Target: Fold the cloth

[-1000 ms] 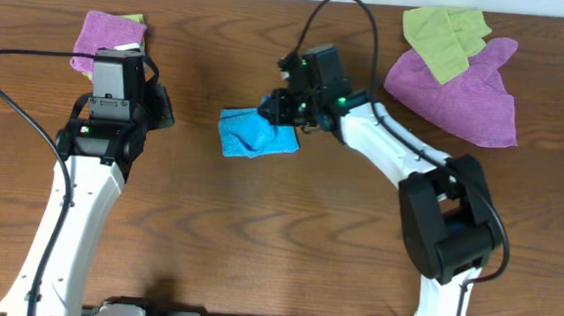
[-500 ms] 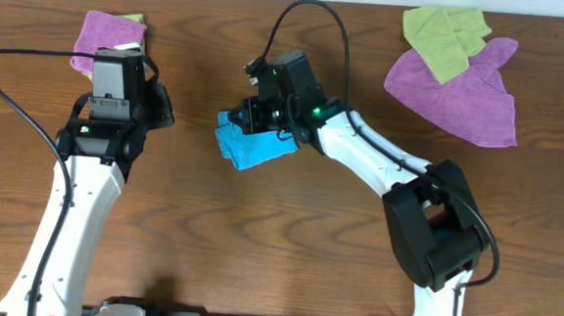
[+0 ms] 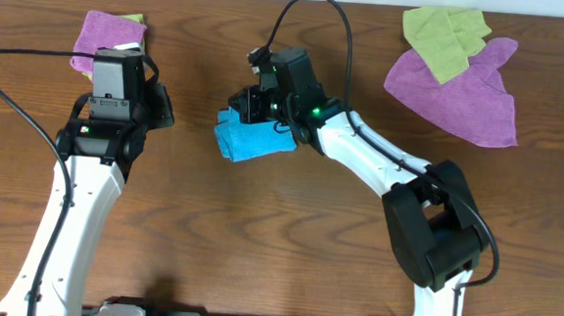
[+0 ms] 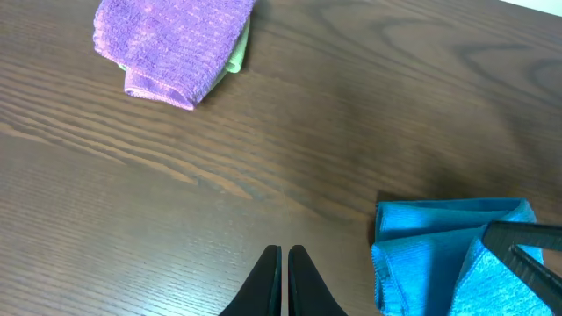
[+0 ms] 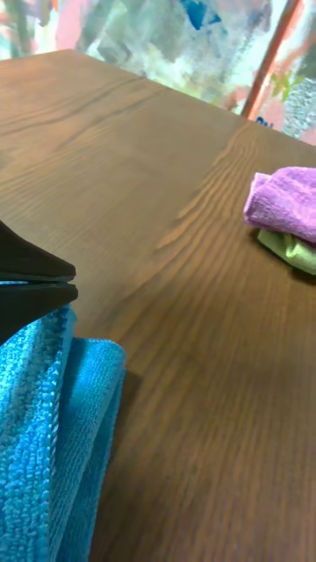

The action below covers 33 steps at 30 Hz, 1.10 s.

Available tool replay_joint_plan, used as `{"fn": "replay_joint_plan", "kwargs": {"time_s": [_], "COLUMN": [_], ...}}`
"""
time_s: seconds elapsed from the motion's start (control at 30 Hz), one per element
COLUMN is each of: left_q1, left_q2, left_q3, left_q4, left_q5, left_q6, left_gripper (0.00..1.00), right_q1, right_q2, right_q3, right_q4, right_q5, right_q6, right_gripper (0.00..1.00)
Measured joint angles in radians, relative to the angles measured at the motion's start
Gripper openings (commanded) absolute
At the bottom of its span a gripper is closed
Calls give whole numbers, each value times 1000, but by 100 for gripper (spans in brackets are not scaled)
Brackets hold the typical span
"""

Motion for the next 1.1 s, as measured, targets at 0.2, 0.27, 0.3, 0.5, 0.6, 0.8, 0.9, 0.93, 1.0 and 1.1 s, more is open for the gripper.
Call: {"fn": "replay_joint_plan", "kwargs": {"time_s": [0.2, 0.27, 0.3, 0.5, 0.6, 0.8, 0.9, 0.93, 1.0, 1.1], "left_q1": [0, 0, 0, 0, 0, 0, 2, 2, 2, 2], "left_q2": [0, 0, 0, 0, 0, 6, 7, 7, 8, 8], "left_q3": [0, 0, 0, 0, -11, -144, -155, -155, -155, -155], "left_q4": [1, 1, 2, -37, -67, -23, -10, -3, 7, 19], "left_q5": [23, 28, 34, 72, 137, 298, 351, 372, 417, 454], "left_q6": [0, 0, 0, 4, 31, 154, 176, 179, 180, 183], "left_gripper": [6, 6, 6, 6, 20, 95, 96, 95, 95, 95], "right_q1": [6, 12, 13, -13, -74, -267, -284, -282, -274, -252], "right_q2": [1, 2, 2, 2, -2, -197, -409, -465, -591, -769], "right_q3": [0, 0, 0, 1, 6, 91, 143, 147, 151, 151], "right_q4": [23, 56, 74, 53, -92, -787, -1008, -1045, -1138, -1249], "right_q5": [12, 12, 13, -50, -82, 172, 393, 431, 505, 586], "right_q6": [17, 16, 21, 24, 2, -191, -256, -269, -290, -306], "right_gripper": [94, 99, 98, 94, 96, 99, 99, 99, 99, 99]}}
